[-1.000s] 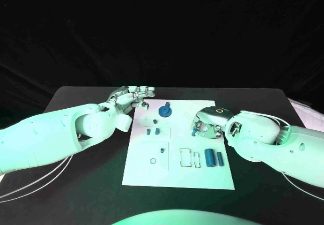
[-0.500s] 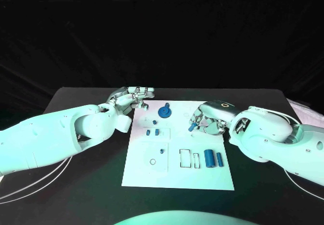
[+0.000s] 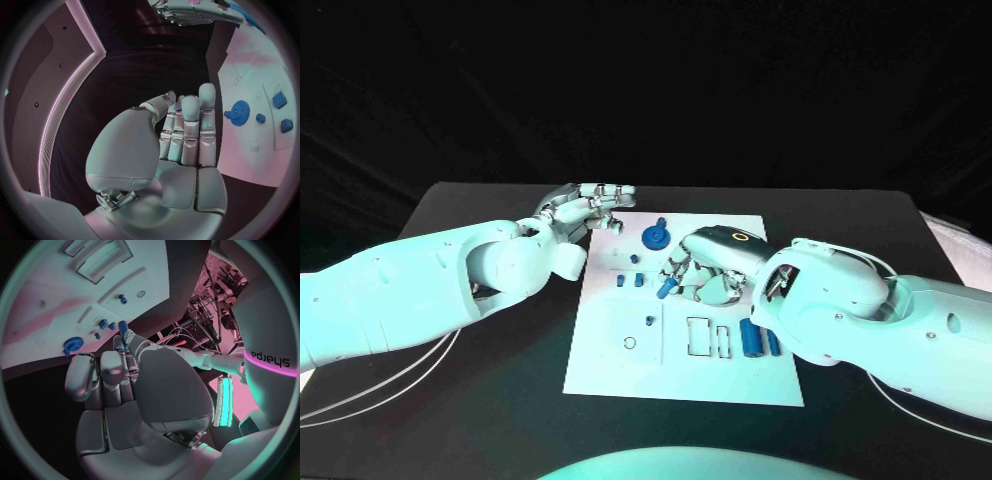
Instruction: Assemble the parts on the task board
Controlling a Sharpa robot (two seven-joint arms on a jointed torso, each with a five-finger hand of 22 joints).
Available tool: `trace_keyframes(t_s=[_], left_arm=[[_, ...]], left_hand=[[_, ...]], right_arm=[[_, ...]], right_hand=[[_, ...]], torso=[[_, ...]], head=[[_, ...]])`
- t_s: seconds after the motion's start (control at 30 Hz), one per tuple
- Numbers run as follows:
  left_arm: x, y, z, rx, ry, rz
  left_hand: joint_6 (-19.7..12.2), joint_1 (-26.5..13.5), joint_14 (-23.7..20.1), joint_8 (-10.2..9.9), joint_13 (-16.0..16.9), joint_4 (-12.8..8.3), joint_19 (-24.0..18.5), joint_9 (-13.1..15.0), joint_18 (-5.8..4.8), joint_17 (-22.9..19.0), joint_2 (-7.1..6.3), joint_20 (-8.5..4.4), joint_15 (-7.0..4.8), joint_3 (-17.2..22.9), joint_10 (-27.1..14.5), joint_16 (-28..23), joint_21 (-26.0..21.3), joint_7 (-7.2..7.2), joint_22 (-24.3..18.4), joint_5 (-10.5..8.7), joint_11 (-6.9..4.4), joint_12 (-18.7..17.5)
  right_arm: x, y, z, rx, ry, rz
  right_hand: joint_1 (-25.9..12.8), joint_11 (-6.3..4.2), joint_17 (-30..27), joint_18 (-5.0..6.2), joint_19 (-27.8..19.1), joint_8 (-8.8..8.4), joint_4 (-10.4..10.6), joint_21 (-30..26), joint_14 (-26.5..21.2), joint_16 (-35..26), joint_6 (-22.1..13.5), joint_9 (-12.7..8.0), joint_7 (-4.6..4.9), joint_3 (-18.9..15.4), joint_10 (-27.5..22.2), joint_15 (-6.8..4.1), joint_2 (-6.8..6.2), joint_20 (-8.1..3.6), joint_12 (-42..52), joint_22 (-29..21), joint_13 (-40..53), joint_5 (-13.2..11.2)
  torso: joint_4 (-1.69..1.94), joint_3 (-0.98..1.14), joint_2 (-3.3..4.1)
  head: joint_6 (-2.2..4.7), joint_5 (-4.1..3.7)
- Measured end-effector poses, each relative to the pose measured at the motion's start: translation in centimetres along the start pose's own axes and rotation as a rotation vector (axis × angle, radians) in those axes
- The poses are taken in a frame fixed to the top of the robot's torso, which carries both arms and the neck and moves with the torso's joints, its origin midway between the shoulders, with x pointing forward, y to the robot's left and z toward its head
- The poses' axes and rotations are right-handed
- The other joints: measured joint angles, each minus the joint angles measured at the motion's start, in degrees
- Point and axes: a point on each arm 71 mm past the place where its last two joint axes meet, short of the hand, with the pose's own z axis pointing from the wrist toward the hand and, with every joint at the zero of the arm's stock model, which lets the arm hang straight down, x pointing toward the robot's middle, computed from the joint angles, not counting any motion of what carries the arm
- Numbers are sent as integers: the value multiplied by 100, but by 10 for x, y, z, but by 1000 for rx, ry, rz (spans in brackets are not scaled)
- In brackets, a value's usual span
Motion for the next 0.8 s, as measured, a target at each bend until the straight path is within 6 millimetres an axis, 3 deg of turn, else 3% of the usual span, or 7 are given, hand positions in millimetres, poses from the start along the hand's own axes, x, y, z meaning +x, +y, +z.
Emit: trace_keyframes(t_s=[0.27,0.8], left_arm=[[2,1,1,-1,5,-1],[3,2,2,-3,7,-3]], left_hand=[[0,0,0,0,0,0,0,0,0,0,0,0,0,0,0,0,0,0,0,0,0,0],[0,0,0,0,0,0,0,0,0,0,0,0,0,0,0,0,0,0,0,0,0,0]], right_arm=[[31,22,15,-62,58,45],[58,23,26,-71,134,40]], right_hand=[[-8,0,-5,0,0,-33,-40,0,0,0,7,29,11,40,0,0,-9,0,-53,-16,-2,-12],[-44,10,-12,0,0,-43,-40,0,0,0,-6,35,34,40,9,0,-46,0,-55,-15,-4,5]], torso=[[0,-5,5],[-3,1,8]], head=[[-29,95],[-121,166]])
